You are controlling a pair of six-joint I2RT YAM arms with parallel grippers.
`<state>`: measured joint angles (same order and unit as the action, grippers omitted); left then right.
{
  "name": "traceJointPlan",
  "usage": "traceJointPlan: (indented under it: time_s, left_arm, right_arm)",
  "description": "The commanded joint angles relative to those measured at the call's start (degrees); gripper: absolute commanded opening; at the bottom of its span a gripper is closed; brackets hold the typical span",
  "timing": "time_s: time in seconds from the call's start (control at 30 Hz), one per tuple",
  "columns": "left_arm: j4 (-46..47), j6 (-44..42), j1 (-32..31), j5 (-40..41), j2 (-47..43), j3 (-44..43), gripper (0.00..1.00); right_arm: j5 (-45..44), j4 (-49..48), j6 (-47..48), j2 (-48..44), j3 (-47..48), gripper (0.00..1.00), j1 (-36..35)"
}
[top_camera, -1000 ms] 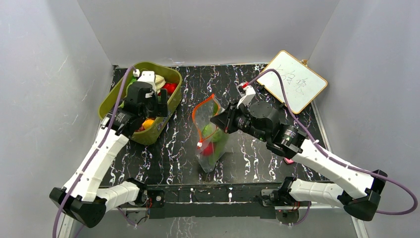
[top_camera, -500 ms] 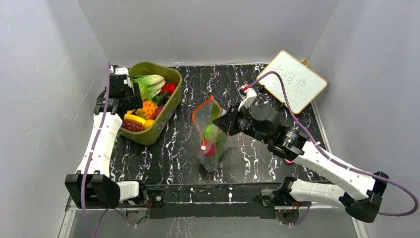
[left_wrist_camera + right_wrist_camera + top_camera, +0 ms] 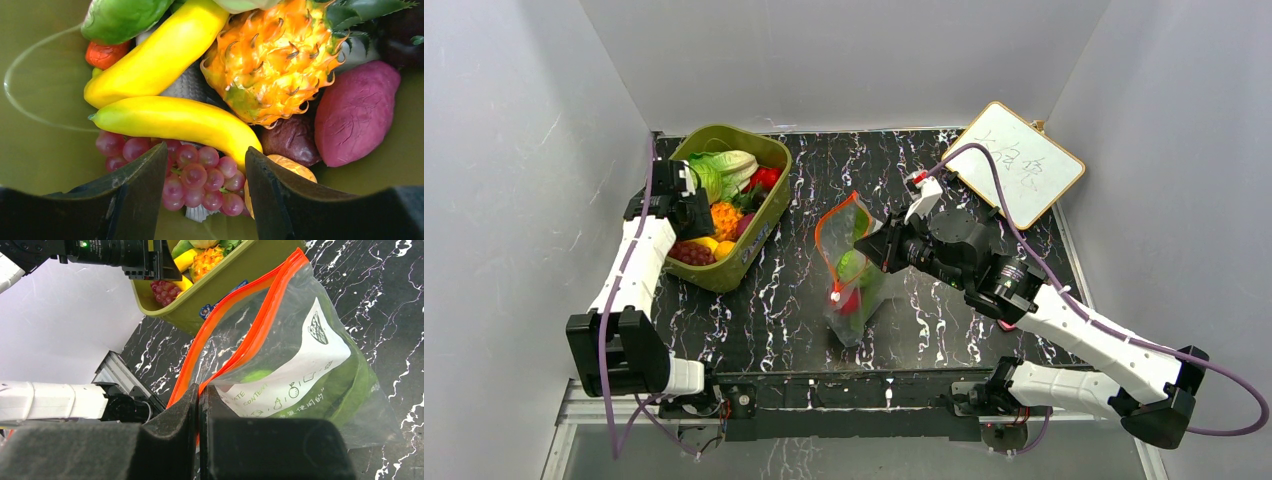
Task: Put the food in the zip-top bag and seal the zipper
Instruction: Pick up the fake fruit from the zipper food storage bag.
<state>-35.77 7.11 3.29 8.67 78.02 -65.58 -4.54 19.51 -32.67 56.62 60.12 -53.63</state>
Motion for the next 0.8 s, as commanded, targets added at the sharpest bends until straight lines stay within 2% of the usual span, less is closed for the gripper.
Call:
traceJointPlan:
  time_s: [0.0,0.33,0.53,0.63,0.7,0.77]
  left_arm:
    - [-2.2,1.1,0.4,0.2,-0.6,-0.4,0.56]
    - [-2.0,2.5,0.4,1.5,-0.4,2.2,0.53]
    - [-1.0,0.9,0.3,3.5,-0.6,-1.5,0.59]
    - [3.7,-4.5,0.4,3.6,-0.6,-2.7,0.63]
    - [5.3,-8.2,0.6,5.3,1.6,-2.8,0.71]
    - [6.6,-9.9,2.0,2.2,2.9,-3.4,0.73]
  right_arm:
    - [-1.1,-4.6,1.3,-1.2,1.7,0.00,-0.3]
    - [-1.0,-4.9,0.7,-2.4,0.9,0.00,-0.3]
    - [-1.0,-4.8,0.7,-3.1,0.5,0.00,-0.3]
    - [-1.8,-4.4,0.7,-4.0,0.7,0.00,-0.3]
    - [-2.1,-3.9,1.0,-4.2,1.1,0.00,-0.3]
    - [-2.3,-3.7,1.1,-4.3,1.2,0.00,-0.3]
